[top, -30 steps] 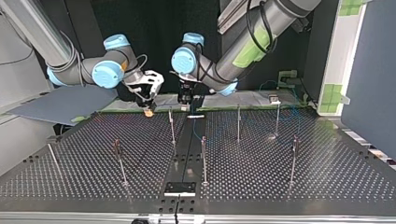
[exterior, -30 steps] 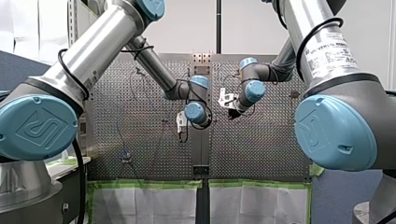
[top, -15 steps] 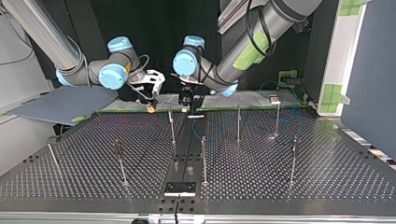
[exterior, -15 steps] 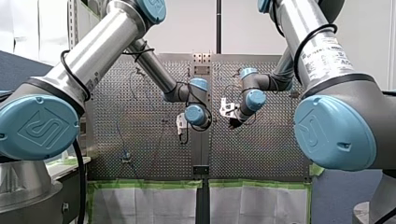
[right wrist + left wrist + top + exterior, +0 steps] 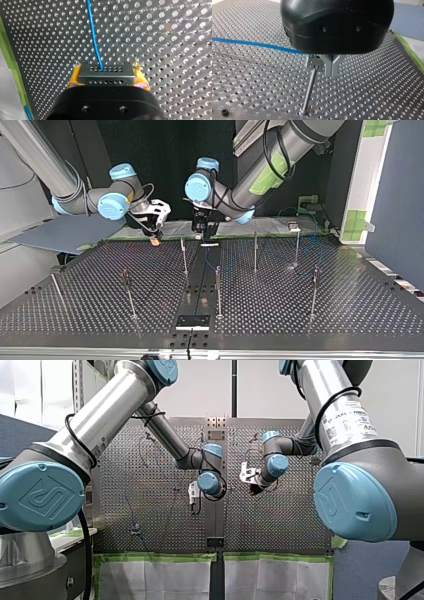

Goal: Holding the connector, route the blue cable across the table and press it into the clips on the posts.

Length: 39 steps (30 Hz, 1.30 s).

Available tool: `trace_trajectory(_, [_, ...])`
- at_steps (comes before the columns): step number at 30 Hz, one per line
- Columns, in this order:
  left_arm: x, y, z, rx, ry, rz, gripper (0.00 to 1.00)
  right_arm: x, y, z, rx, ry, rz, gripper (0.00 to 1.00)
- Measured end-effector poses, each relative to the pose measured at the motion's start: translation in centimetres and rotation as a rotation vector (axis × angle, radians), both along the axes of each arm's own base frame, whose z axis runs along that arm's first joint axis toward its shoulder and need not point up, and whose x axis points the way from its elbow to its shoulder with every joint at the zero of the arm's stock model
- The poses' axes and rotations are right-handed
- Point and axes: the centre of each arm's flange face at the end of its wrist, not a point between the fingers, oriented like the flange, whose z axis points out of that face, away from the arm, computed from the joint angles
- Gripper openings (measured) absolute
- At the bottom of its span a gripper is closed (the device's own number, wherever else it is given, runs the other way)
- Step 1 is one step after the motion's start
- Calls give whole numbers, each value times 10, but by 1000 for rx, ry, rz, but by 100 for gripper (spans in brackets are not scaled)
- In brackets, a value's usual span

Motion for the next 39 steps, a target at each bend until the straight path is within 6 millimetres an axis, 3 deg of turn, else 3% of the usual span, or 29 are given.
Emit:
trace_trajectory(7, [8, 0, -4, -12, -9, -11, 0, -2, -2, 0, 0, -8, 7, 0])
trace_trajectory(16, [34, 2, -20, 3, 17, 2, 0, -8, -8, 0, 0, -14, 2, 0])
trace_trajectory(26, [82, 21, 7, -25, -7, 9, 0, -19, -22, 4, -11, -46, -5, 0])
trace_trajectory(34, [103, 17, 34, -52, -55, 4, 0, -28, -37, 11, -30, -86, -28, 0])
trace_trajectory(36, [104, 15, 39, -51, -58, 4, 2, -30, -40, 12, -33, -89, -33, 0])
trace_trajectory(38, [103, 14, 40, -46, -54, 9, 15, -31, -41, 12, -34, -89, -35, 0])
trace_trajectory(39, [102, 14, 40, -42, -51, 11, 15, -32, -42, 12, -35, -90, -37, 0])
